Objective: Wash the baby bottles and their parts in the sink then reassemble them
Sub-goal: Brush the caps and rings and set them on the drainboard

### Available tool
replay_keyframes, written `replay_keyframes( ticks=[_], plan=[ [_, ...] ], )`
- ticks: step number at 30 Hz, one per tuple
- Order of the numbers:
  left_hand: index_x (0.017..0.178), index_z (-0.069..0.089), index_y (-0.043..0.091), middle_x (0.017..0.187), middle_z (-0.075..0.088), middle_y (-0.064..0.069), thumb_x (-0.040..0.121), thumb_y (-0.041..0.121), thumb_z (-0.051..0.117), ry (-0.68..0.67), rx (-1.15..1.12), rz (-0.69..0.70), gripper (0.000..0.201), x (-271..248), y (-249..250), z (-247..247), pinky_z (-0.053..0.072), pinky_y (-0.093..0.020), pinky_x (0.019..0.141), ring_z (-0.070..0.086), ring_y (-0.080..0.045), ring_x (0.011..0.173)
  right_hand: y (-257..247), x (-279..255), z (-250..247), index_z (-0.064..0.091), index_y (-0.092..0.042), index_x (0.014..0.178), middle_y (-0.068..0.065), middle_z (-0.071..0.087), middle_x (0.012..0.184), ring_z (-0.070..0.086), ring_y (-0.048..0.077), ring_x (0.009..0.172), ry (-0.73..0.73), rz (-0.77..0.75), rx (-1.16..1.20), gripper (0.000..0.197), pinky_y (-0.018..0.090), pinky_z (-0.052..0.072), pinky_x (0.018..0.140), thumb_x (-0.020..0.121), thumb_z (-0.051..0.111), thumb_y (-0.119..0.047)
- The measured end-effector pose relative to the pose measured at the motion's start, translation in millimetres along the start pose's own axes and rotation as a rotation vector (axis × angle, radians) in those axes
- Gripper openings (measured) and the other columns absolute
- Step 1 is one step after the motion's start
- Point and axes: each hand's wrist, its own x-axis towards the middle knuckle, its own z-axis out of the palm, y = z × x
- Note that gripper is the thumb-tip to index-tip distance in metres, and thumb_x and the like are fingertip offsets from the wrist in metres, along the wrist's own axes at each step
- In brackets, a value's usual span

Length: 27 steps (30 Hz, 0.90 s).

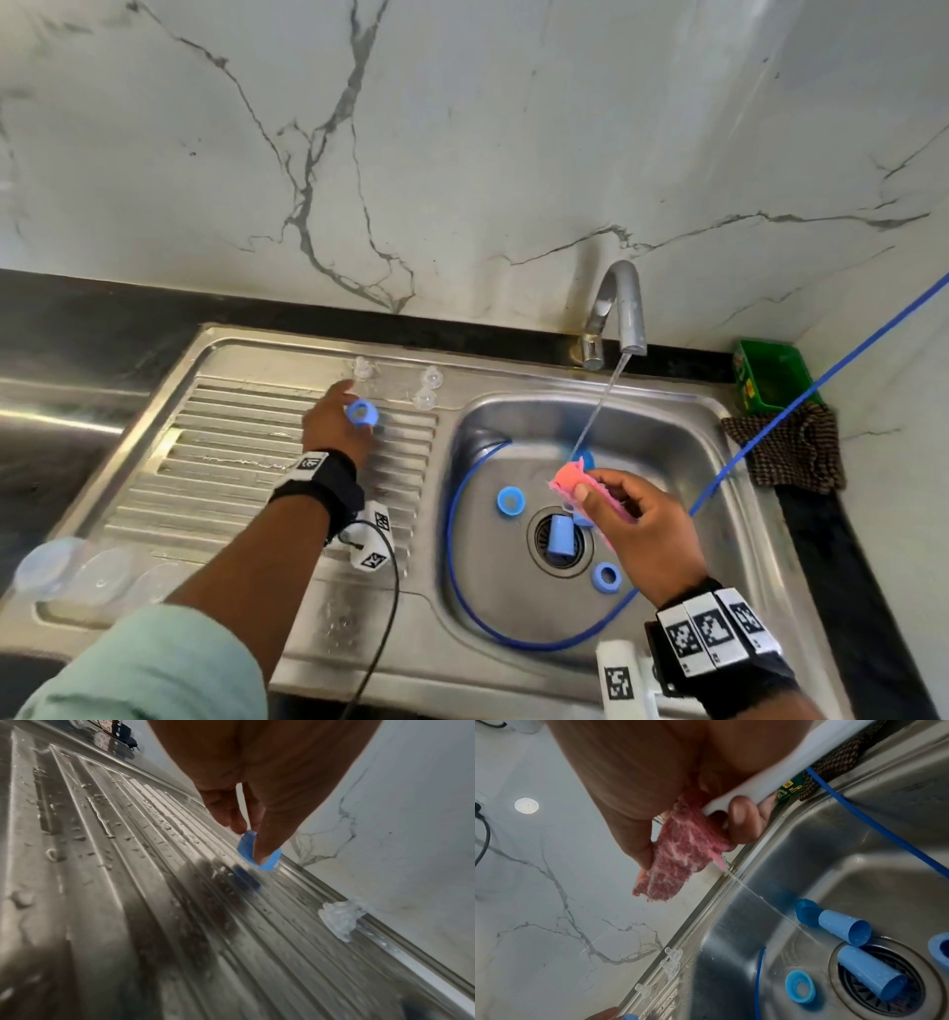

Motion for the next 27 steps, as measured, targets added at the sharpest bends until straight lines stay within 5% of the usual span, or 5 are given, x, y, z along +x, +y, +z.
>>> replay_keyframes(
  ticks=[7,12,19,23,27],
  plan=[
    [0.15,0.042,0.022,0.137,0.059,-0.013,0.086,0.009,0.072,-0.034,0.154,-0.137,0.072,13.7,-13.6,-0.7,0.041,-0.042,0.108,0.045,-0.035,0.132,7.2,-0.9,-0.7,0.076,-0.035,0.098,-0.018,0.075,0.088,0.069,0.001,0.083,0.068,0.034,-0.023,0.013,0.02,0.051,0.074,0.085,0.076,-0.039],
    [0.141,0.054,0.02,0.139,0.058,-0.008,0.083,0.018,0.077,0.011,0.148,0.044,0.062,-24.8,20.1,17.1,0.04,-0.048,0.109,0.046,-0.035,0.132,11.2,-3.8,-12.6,0.075,-0.039,0.095,-0.017,0.075,0.086,0.069,0.005,0.082,0.099,0.041,-0.027,0.01,0.025,0.053,0.074,0.086,0.075,-0.042],
    [0.124,0.065,0.029,0.122,0.068,0.004,0.086,0.034,0.071,-0.305,0.13,0.284,0.039,-91.3,64.8,91.4,0.048,-0.039,0.102,0.062,-0.021,0.114,20.8,-6.4,-45.2,0.076,-0.037,0.098,-0.016,0.076,0.09,0.07,0.005,0.087,0.119,0.061,-0.018,0.016,0.029,0.056,0.082,0.084,0.075,-0.045],
    [0.123,0.065,0.024,0.122,0.067,0.006,0.087,0.029,0.073,-0.441,0.155,0.296,0.037,-107.8,79.1,127.3,0.047,-0.038,0.103,0.062,-0.017,0.116,28.9,-3.4,-67.9,0.076,-0.036,0.099,-0.018,0.075,0.09,0.07,0.004,0.087,0.121,0.069,-0.006,0.014,0.031,0.057,0.085,0.086,0.075,-0.041],
    [0.127,0.062,0.021,0.128,0.065,0.002,0.088,0.026,0.072,-0.511,0.268,0.227,0.04,-104.8,85.5,153.4,0.045,-0.037,0.105,0.06,-0.021,0.12,37.6,2.3,-84.4,0.075,-0.042,0.094,-0.02,0.075,0.092,0.069,0.004,0.089,0.112,0.059,0.0,0.026,0.028,0.055,0.084,0.077,0.071,-0.06]
  ],
)
